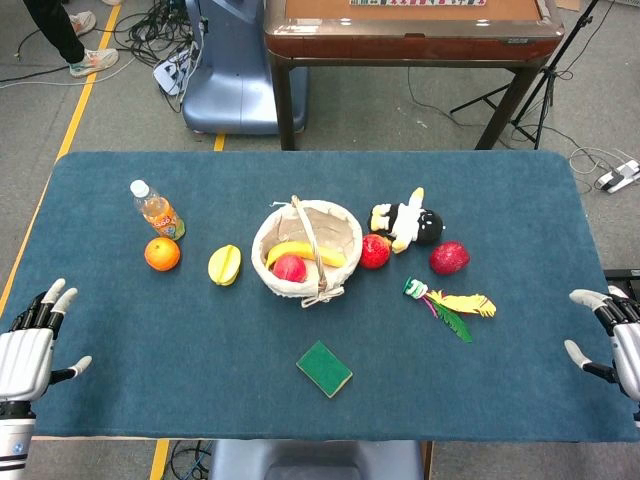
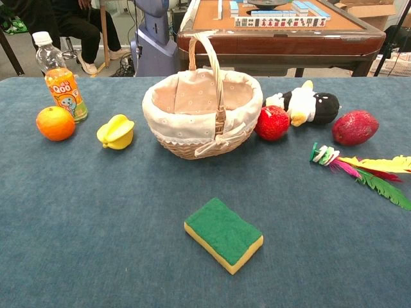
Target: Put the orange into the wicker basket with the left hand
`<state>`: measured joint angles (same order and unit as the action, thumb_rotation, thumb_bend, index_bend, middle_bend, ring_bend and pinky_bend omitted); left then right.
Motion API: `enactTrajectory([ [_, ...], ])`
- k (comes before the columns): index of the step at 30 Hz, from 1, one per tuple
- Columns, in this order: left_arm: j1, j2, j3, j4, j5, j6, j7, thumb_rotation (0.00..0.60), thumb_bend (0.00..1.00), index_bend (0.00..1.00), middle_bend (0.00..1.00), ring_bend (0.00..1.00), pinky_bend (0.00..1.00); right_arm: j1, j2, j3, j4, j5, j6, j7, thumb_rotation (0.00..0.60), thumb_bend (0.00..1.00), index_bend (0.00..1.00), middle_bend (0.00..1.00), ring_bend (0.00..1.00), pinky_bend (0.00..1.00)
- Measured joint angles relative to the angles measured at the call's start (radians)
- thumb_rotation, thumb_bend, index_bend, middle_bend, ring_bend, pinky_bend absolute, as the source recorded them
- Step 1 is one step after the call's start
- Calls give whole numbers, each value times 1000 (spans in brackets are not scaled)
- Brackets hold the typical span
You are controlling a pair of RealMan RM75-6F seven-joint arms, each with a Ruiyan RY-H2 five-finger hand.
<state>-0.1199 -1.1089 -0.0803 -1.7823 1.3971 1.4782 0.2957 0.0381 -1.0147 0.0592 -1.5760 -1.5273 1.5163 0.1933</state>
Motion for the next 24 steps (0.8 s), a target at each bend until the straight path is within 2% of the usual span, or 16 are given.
enactTrajectory([
  [15,-35,8,-25,2,-1,-31,-18,600,116,131,31,94,208,-7,13,6,-2,5,16,5,600,252,268,278,214,239],
  [24,-130,6,-65,40,-67,-191,-75,600,116,131,31,94,208,-10,36,10,-34,-11,37,-16,600,252,268,278,214,239],
])
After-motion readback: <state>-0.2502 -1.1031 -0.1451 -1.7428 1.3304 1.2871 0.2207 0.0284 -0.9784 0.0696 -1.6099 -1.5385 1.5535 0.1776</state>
